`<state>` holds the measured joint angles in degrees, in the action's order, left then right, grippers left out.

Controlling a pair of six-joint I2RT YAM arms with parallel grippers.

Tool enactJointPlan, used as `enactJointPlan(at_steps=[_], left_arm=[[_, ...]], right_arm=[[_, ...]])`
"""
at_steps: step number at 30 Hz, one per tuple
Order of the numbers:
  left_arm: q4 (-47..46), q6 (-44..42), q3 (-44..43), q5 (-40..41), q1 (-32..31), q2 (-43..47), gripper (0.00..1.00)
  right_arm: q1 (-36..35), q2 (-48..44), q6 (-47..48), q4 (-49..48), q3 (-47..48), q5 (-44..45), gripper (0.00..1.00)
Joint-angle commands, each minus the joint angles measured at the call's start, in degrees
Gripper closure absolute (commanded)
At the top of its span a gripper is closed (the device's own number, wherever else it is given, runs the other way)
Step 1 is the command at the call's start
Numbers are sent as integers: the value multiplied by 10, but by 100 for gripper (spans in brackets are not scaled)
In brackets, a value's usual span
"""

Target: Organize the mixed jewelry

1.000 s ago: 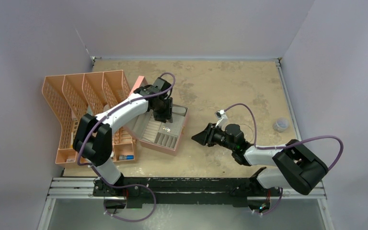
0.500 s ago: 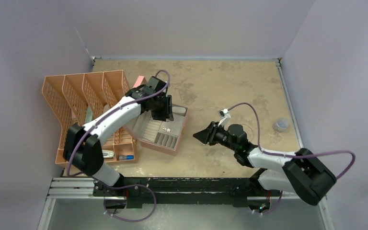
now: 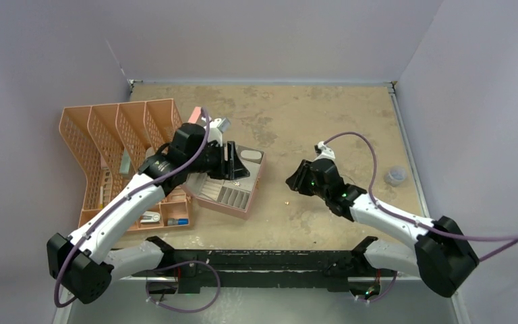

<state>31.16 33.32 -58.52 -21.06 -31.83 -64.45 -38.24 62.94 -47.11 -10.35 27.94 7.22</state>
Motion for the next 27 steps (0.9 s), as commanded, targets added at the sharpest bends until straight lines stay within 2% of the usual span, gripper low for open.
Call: enactJointPlan(at_steps=[1,7,10,17,27], left_arm=[[-87,-5,36,-69,-3,34,45],[-135,14,93,-97,-4,69,46],[-156,21,116,-117,-3,80,46],[-183,39,140,-139,-4,76,47],[-195,53,147,-136,-4,67,49]], right_arm=[[-3,56,19,147,53,34,60],[-14,73,13,193,81,37,57],[-16,87,21,206,80,8,57],[-16,103,31,169,66,-34,58],[-16,149,53,138,66,-52,70]])
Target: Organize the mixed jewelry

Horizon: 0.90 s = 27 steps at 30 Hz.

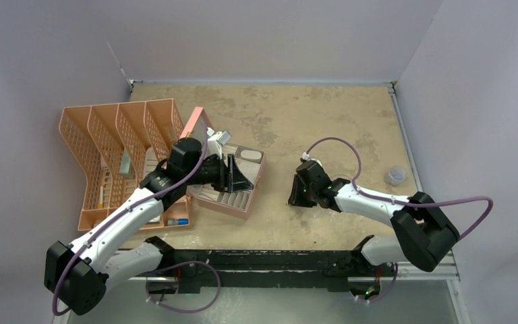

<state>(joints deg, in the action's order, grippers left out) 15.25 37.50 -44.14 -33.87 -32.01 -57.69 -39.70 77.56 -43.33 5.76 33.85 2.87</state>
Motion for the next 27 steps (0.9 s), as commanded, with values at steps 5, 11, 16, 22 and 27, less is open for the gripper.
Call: enactJointPlan(at_steps=[5,11,16,22,27], left_arm=[[-36,16,5,0,-2,-5,50],[-36,20,2,12,-2,-18,50],[-27,23,-2,15,-2,-27,50],[-27,46,-6,9,-2,-24,50],[-55,136,8,6,-2,-20,50]], right_arm=[[-1,10,20,-38,3,-8,75],[-2,16,34,-54,8,-10,84],[-2,11,33,-55,6,-5,99],[-1,-28,30,-87,-15,-6,100],[-1,-100,28,-154,-48,-18,100]])
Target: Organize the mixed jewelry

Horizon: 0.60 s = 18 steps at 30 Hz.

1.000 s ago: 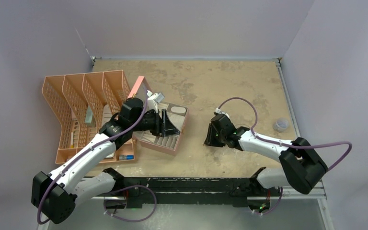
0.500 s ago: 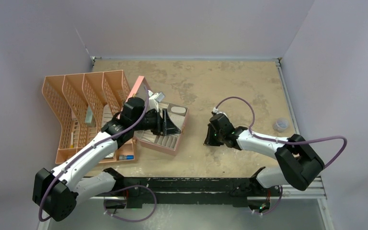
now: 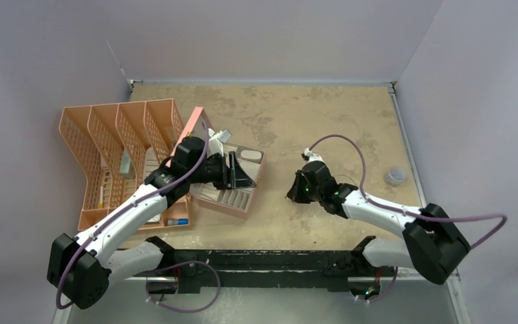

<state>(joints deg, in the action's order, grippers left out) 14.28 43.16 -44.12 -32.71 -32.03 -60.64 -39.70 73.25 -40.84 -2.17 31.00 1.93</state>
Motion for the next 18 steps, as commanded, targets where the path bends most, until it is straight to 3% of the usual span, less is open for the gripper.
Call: enactJointPlan(at_steps=[1,5,10,15,18], left_arm=[[-66,104,17,-9,-2,14,50],[-156,181,47,-37,-6,19,47],[-182,238,49,-21,-7,25,36],[-216,286,55,-9,-6,47,33],[-318,382,93,-2,-5,57,35]], right_arm=[[-1,-75,2,-92,-29,-12,100],[-1,-142,-1,-165,-51,-47,100],[-2,-206,7,-286,-57,-70,100],[-1,-207,7,-389,-56,-117,100],[-1,-200,2,-450,-61,-154,100]])
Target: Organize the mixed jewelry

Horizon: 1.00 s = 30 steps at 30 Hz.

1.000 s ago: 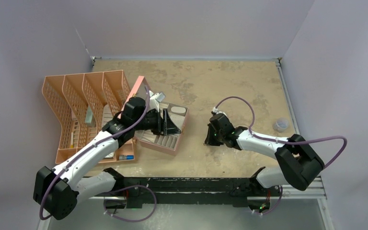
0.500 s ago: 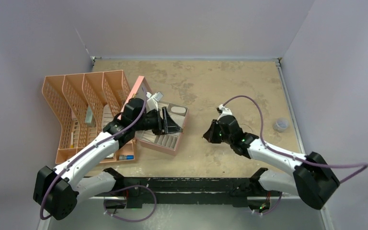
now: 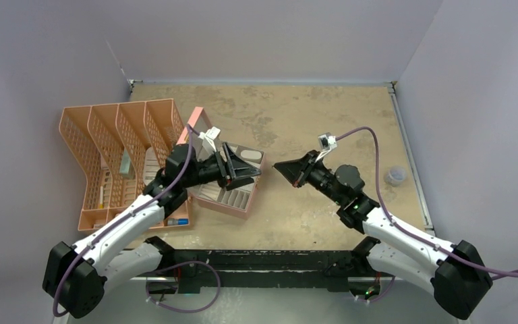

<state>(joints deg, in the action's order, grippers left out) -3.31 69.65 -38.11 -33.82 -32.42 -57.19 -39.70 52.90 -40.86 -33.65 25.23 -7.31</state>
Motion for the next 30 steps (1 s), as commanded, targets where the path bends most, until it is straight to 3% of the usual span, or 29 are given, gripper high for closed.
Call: enactJointPlan(at_steps=[1,7,16,21,30], left_arm=[[-210,144,44,2,0,19,35],[-257,180,20,-42,-1,-16,36],[-457,287,57,-73,-1,-71,39],[-451,281,58,-79,-1,-74,43],[-447,289,54,-80,-1,-79,61]], right_arm=[[-2,2,0,-166,-5,-72,100],[-1,14,10,-235,14,-115,100],[-1,34,63,-236,39,-162,100],[-1,39,50,-263,35,-160,100],[-1,58,28,-309,28,-180,100]])
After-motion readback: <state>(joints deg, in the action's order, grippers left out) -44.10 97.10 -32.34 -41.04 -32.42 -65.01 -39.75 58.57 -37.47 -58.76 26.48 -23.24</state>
